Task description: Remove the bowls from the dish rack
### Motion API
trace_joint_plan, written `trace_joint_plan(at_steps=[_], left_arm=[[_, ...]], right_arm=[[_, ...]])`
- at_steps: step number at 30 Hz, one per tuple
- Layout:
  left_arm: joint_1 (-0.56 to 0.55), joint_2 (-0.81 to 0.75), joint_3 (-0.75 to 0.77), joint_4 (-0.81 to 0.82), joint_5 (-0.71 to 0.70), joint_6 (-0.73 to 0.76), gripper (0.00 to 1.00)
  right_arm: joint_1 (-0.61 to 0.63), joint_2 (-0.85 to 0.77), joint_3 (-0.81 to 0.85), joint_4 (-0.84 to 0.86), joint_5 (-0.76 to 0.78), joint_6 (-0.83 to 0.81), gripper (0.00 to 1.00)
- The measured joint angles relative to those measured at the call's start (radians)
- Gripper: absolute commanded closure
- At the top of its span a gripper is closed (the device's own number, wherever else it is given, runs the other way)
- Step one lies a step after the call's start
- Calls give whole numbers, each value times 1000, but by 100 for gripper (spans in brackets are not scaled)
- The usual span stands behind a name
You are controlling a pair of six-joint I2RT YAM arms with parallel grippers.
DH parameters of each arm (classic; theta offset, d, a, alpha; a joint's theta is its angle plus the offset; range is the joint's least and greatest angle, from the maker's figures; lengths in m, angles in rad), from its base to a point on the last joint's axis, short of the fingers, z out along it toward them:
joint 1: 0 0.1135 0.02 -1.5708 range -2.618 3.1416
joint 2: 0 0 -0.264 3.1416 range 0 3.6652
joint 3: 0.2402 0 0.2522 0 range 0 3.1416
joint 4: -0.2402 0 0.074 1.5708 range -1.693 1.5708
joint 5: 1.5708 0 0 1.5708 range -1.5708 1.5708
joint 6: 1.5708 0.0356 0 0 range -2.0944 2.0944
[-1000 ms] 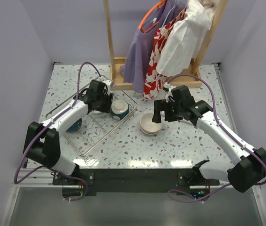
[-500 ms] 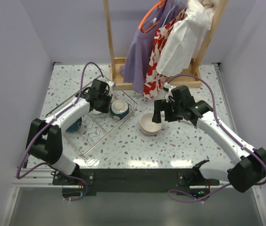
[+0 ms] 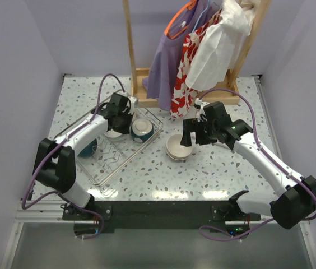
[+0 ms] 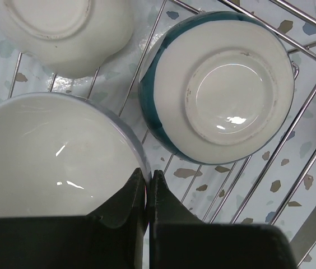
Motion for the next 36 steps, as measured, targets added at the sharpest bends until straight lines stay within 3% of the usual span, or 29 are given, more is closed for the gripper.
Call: trace_joint_plan(at_steps=[9, 15, 30, 36], left_arm=[[-15, -91, 77, -40, -32, 25, 100], [-101, -146, 141, -35, -55, 49, 100], [-616, -134, 225, -26, -126, 60, 100], [-754, -78, 223, -24, -131, 58, 100]], right_arm=[[0, 0, 0, 0, 2, 8, 6], [0, -12, 0, 0, 38, 24, 6], [-7, -34, 87, -83, 336, 69, 6], [-105, -43, 93, -126, 365, 77, 7]])
